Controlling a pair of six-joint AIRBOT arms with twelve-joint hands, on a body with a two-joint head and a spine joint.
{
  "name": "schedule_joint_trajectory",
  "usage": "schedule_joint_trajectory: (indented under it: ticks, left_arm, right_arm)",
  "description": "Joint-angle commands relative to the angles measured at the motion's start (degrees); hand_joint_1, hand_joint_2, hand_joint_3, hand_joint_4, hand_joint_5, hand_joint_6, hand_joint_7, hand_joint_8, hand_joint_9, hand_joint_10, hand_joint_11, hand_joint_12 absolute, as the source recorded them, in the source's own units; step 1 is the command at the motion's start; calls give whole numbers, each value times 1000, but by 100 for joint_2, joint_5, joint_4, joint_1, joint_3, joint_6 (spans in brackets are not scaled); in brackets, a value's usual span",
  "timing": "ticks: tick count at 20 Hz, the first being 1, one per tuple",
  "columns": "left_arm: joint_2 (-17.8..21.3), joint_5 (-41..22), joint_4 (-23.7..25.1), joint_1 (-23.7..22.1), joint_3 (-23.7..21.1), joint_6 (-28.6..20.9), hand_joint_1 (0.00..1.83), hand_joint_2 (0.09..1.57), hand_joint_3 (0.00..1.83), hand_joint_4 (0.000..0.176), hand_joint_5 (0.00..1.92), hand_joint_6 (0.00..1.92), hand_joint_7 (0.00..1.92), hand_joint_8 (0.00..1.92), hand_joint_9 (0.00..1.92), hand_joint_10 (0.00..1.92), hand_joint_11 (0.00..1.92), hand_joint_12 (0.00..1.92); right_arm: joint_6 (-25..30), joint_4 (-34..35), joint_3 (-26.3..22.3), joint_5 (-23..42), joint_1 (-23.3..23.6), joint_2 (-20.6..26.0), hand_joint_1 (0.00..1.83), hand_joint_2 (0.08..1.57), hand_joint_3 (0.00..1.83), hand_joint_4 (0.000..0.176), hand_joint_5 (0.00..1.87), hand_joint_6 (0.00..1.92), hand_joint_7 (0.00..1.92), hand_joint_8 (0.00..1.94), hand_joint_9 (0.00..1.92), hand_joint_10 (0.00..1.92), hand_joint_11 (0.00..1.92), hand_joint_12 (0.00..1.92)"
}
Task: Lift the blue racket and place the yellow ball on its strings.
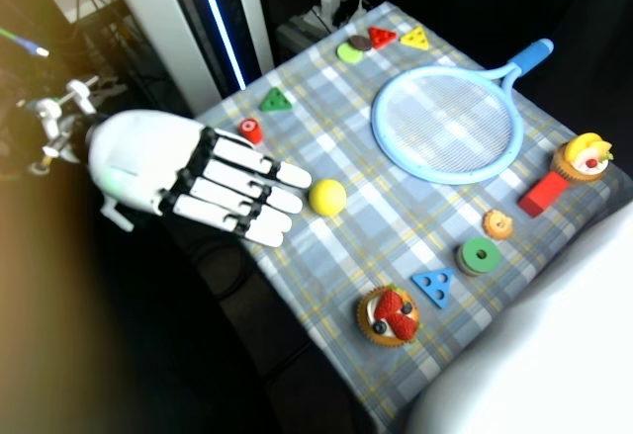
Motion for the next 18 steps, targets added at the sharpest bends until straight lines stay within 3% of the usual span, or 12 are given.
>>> schedule_joint_trajectory:
  ticks: [1,2,5,7,8,9,10,12,13,15,18]
  left_arm:
    - [-31,-475,-39,-93,63,77,558,1162,7,176,281,5,456,8,517,18,243,633]
    - [-72,-413,-115,-157,92,226,583,1152,0,176,279,3,447,2,503,9,242,632]
    - [-244,-141,-527,-468,174,1302,578,1140,0,176,278,5,376,0,424,0,229,630]
    - [-352,19,-834,-545,297,1811,632,1108,2,172,247,0,294,0,325,0,115,713]
    - [-400,132,-985,-569,383,1977,660,1098,1,175,232,0,252,0,277,0,39,770]
    - [-427,225,-1093,-582,450,2077,689,1085,0,161,250,4,222,0,240,0,7,800]
    - [-475,420,-1307,-598,579,2281,661,1086,0,173,226,1,208,0,218,0,1,764]
    - [-532,690,-1611,-597,767,2478,707,1072,0,176,207,8,240,11,220,6,0,733]
    - [-559,825,-1696,-597,866,2484,747,1070,0,176,186,2,222,2,198,3,0,685]
    - [-625,1012,-1763,-640,992,2563,817,1044,0,176,191,1,163,2,97,4,0,343]
    - [-775,1277,-1924,-818,1181,3033,854,995,0,176,94,0,98,4,58,4,0,182]
  right_arm:
    - [-9,89,51,615,79,-15,713,1400,1,0,511,1,530,1,563,6,413,510]
    - [-8,94,68,583,79,-30,708,1399,0,0,514,1,534,1,568,3,416,499]
    - [49,91,82,563,75,-36,773,1383,0,0,525,2,560,5,596,9,438,488]
    - [79,50,82,573,77,-33,786,1385,0,0,523,1,571,5,600,6,434,488]
    - [149,-22,84,585,78,-33,791,1387,0,0,524,1,572,5,596,4,425,482]
    - [201,-76,84,589,79,-33,795,1391,0,0,528,2,581,7,602,5,424,478]
    - [270,-162,84,590,86,-33,767,1384,0,0,534,3,590,7,612,7,420,469]
    - [319,-260,82,590,101,-33,767,1373,0,0,546,5,598,7,645,16,494,498]
    - [335,-287,80,588,101,-36,835,1363,0,0,564,9,606,7,646,12,499,497]
    - [351,-313,84,564,99,-49,770,1375,0,0,587,0,631,0,657,1,523,413]
    - [365,-363,98,524,116,-67,656,1403,5,0,608,6,676,9,671,4,518,386]
